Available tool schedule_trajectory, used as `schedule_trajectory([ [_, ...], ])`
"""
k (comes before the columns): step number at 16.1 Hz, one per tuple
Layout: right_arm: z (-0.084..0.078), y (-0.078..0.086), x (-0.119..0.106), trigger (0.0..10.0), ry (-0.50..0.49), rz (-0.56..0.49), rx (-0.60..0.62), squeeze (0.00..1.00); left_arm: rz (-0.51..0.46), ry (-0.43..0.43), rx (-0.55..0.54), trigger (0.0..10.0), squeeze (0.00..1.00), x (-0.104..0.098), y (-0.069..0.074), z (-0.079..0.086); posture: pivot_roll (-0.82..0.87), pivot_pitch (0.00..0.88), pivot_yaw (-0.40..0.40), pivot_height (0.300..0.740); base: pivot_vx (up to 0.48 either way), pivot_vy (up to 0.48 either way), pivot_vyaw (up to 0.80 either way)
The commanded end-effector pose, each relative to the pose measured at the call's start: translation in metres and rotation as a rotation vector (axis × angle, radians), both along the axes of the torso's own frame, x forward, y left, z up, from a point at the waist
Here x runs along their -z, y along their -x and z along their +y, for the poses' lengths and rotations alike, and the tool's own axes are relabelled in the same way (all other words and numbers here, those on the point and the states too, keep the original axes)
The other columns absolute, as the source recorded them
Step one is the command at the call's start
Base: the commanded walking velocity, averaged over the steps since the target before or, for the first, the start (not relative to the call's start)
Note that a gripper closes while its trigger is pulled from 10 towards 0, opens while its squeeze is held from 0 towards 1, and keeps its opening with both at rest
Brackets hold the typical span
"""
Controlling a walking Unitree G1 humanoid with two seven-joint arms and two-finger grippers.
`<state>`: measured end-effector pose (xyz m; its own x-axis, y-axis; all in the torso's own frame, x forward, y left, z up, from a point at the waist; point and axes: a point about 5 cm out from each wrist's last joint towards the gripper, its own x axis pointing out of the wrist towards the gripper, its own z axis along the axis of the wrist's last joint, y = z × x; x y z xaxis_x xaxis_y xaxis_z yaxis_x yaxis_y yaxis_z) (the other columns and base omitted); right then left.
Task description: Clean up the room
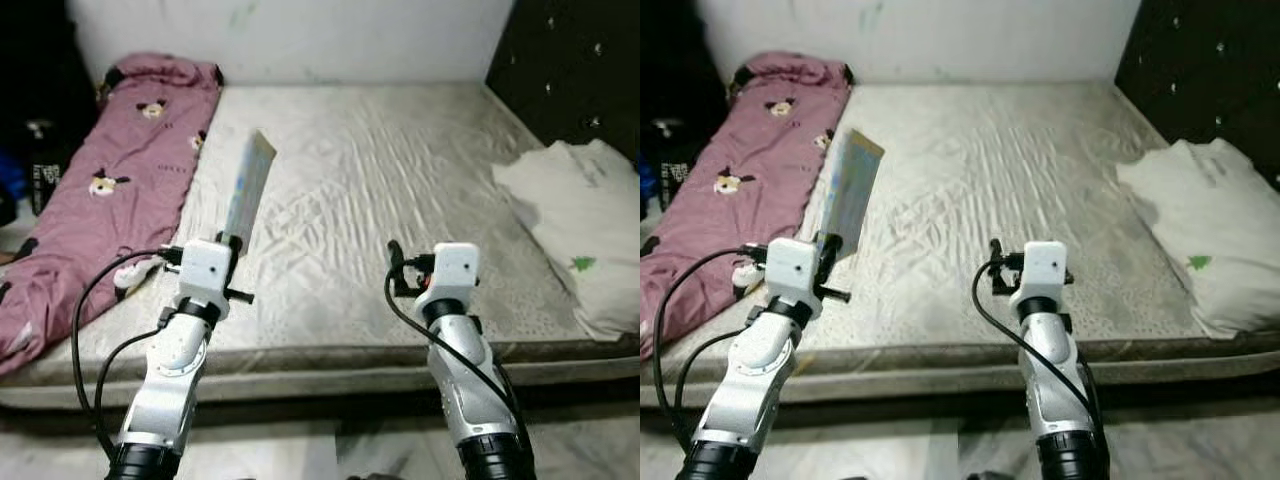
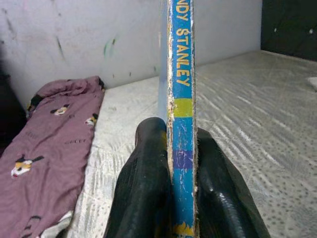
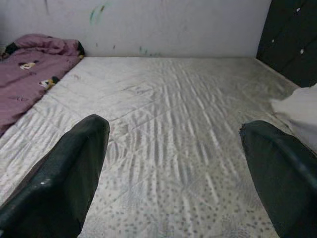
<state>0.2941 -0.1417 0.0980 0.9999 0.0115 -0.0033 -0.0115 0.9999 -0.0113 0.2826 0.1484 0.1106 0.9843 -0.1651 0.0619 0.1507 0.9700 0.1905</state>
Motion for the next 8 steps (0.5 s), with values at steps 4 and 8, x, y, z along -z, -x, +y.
schedule_trajectory([
  [4,0.0024,-0.0029,-0.001,10.0,0.0,-0.002,-0.011,0.0,-0.049,0.018,0.01,10.0,0.0,-0.0103,-0.0035,0.004,0.01,0.0,0.038,0.74,0.071,0.0,0.0],
  [8,0.003,-0.0041,-0.001,10.0,0.003,-0.003,-0.014,0.0,-0.05,0.029,0.017,10.0,0.0,-0.0107,-0.004,0.0042,0.01,0.0,0.036,0.74,0.322,0.0,0.0],
])
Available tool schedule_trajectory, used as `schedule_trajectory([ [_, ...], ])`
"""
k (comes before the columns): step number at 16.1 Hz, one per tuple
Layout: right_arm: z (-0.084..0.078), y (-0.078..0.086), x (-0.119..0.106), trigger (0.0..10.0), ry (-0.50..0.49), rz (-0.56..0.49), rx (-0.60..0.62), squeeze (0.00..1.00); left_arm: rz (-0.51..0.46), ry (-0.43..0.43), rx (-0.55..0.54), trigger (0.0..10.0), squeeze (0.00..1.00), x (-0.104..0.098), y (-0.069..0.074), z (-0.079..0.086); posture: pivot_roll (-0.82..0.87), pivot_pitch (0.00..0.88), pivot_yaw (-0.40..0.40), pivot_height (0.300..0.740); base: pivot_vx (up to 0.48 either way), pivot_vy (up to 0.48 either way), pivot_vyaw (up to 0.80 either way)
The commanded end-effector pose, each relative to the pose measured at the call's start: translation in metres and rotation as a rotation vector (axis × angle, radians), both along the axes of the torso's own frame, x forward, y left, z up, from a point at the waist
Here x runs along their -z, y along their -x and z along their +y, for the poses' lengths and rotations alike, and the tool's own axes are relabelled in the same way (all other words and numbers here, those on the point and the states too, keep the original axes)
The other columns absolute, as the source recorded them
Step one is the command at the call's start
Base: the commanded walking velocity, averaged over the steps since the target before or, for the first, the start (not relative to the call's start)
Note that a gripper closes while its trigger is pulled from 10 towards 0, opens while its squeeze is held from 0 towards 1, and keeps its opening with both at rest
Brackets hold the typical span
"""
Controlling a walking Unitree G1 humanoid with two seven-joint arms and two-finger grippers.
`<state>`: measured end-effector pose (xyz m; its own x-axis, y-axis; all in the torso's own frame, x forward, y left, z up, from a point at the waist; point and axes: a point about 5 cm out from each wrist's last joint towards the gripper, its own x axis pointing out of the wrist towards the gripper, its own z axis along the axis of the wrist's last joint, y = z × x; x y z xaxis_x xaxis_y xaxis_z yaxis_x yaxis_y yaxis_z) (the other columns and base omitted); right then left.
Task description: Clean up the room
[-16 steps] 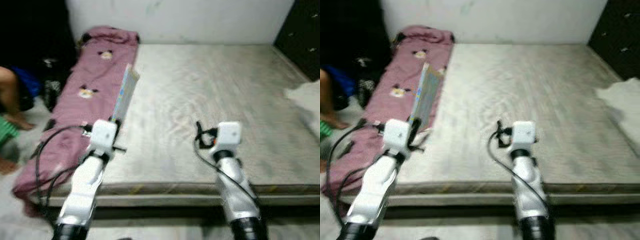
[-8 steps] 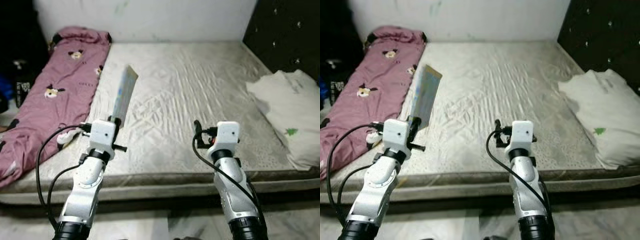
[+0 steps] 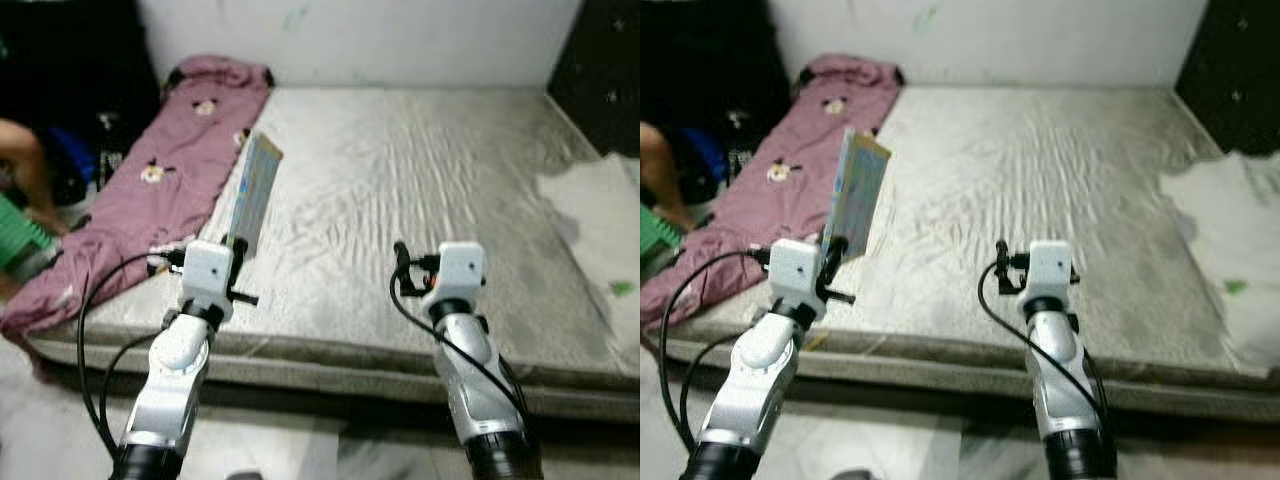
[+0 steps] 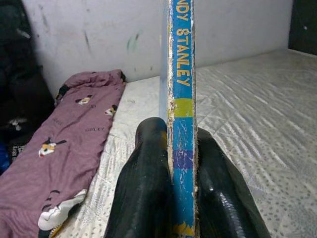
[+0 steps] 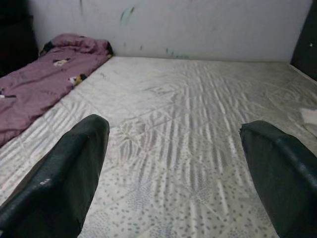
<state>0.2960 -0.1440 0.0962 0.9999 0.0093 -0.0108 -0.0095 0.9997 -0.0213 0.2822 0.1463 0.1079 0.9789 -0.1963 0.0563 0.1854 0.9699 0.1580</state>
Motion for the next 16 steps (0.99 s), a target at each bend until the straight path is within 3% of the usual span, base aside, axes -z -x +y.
schedule_trajectory([
  [1,0.0056,-0.0024,-0.0028,10.0,-0.007,-0.011,-0.016,0.0,-0.061,-0.001,-0.015,10.0,0.0,-0.0135,-0.0047,0.0062,0.01,0.0,0.036,0.74,0.334,0.0,0.0],
  [7,0.0053,-0.003,-0.0025,10.0,-0.01,-0.008,-0.013,0.0,-0.055,-0.006,-0.014,10.0,0.0,-0.0127,-0.0049,0.0059,0.02,0.0,0.033,0.74,0.315,0.0,0.0],
  [10,0.0039,-0.0037,0.0001,10.0,-0.022,0.007,-0.004,0.0,-0.043,-0.044,-0.037,10.0,0.0,-0.0097,-0.0051,0.0063,0.02,0.0,0.032,0.74,0.0,0.0,0.0],
  [16,0.0031,-0.005,0.0014,10.0,-0.041,0.015,0.004,0.0,-0.029,-0.036,-0.04,10.0,0.0,-0.0075,-0.0062,0.0058,0.03,0.0,0.033,0.74,0.0,-0.052,-0.67],
])
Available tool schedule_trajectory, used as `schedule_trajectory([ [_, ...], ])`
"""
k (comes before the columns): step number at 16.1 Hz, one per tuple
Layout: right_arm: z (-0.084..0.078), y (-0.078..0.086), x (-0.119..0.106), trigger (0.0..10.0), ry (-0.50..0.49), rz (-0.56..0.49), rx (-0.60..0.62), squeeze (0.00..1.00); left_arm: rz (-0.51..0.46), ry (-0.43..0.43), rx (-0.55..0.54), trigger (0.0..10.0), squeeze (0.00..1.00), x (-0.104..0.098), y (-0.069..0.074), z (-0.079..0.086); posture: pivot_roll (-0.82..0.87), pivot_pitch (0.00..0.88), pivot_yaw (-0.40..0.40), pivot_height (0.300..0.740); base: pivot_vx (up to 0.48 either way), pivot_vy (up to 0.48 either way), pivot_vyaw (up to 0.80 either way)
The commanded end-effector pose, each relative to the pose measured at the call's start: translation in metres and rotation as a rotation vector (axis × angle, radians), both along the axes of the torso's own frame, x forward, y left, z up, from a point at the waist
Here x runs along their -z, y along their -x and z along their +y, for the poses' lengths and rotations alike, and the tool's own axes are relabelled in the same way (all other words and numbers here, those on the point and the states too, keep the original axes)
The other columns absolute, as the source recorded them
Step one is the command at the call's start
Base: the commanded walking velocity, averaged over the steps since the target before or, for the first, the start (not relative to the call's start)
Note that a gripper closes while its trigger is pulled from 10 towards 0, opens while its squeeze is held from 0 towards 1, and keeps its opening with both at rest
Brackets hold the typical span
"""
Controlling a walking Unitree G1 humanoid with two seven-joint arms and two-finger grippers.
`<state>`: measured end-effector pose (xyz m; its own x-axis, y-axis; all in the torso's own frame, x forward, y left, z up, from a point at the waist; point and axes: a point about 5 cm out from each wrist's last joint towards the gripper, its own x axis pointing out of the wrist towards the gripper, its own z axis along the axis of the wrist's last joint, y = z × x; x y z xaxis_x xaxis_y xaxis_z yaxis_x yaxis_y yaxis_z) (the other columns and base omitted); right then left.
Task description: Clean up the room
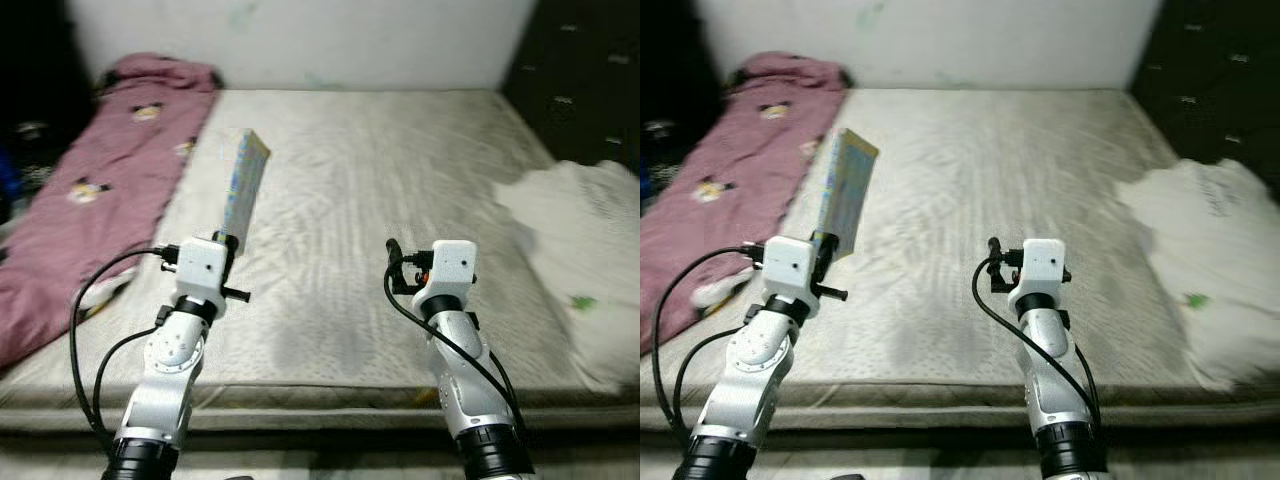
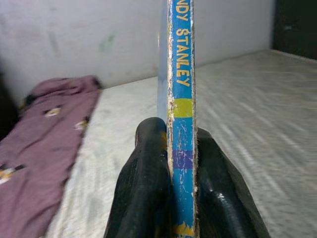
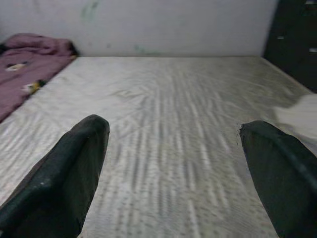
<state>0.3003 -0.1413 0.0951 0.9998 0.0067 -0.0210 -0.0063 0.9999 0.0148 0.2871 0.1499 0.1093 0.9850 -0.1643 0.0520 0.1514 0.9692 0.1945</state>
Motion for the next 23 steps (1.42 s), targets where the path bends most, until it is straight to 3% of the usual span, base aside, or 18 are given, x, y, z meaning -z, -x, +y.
schedule_trajectory([
  [1,0.0008,-0.001,0.0,10.0,-0.005,0.003,0.0,0.0,-0.028,0.0,-0.004,10.0,0.0,-0.0061,-0.0016,0.0018,0.03,0.0,0.033,0.74,0.0,-0.371,0.0],
  [15,0.0005,-0.0041,0.0003,10.0,0.008,0.008,-0.01,0.0,-0.025,0.025,0.0,10.0,0.0,-0.0065,-0.0039,-0.0014,0.01,0.0,0.031,0.74,0.0,-0.368,0.0],
  [23,0.0,-0.0044,0.0004,10.0,0.014,0.009,-0.008,0.0,-0.042,0.075,0.037,10.0,0.0,-0.009,-0.0035,-0.0045,0.01,0.0,0.03,0.74,0.036,0.0,0.0],
])
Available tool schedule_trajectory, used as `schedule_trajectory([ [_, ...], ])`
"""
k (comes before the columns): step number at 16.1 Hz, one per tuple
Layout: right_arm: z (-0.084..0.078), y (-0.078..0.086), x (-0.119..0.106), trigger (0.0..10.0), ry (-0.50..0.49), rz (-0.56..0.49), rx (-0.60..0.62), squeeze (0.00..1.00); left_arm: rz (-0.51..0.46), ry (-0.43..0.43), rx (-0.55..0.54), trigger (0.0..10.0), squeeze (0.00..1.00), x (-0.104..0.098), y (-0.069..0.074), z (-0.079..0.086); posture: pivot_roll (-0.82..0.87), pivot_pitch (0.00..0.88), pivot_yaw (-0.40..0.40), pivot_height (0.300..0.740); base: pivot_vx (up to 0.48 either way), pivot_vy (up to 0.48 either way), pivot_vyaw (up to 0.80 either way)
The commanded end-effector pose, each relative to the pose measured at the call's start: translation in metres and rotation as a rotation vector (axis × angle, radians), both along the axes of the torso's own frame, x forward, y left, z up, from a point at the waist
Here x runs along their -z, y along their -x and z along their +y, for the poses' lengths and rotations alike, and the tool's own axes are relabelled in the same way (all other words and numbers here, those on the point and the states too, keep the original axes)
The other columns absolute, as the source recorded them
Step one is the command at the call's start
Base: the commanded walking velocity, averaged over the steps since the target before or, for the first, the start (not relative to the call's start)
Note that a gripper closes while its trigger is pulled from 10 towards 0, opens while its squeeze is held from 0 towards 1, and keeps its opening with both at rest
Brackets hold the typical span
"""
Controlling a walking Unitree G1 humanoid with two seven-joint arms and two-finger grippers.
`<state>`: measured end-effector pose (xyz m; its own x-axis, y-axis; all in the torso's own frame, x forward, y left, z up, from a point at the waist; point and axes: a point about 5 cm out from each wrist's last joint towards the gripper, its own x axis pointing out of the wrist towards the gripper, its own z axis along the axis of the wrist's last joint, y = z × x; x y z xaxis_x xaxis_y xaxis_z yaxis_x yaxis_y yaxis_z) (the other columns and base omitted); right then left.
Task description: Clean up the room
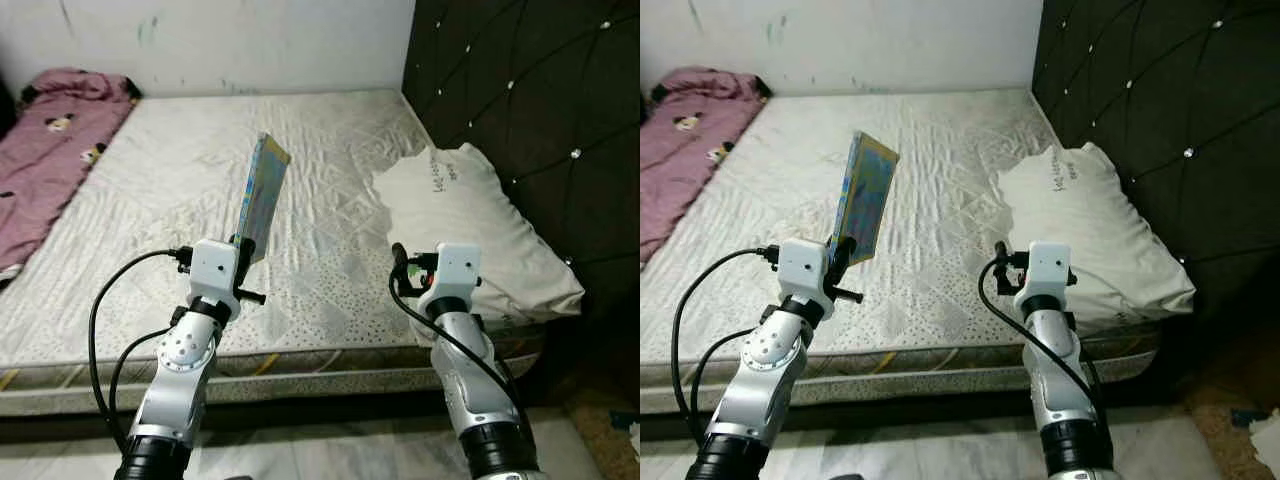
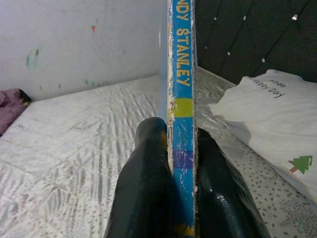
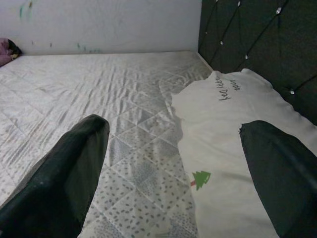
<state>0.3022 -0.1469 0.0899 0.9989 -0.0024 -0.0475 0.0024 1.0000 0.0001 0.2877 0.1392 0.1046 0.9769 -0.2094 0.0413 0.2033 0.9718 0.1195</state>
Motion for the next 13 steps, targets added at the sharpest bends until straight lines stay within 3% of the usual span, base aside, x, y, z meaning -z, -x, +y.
schedule_trajectory([
  [1,0.0054,-0.0027,-0.005,10.0,-0.001,-0.018,-0.017,0.0,-0.067,0.005,-0.011,10.0,0.0,-0.014,-0.003,0.0058,0.01,0.0,0.03,0.74,0.311,0.0,0.0],
  [13,0.0063,-0.003,-0.0048,10.0,-0.007,-0.017,-0.014,0.0,-0.062,-0.003,-0.004,10.0,0.0,-0.0131,-0.003,0.0061,0.01,0.0,0.033,0.74,0.302,0.0,0.0],
])
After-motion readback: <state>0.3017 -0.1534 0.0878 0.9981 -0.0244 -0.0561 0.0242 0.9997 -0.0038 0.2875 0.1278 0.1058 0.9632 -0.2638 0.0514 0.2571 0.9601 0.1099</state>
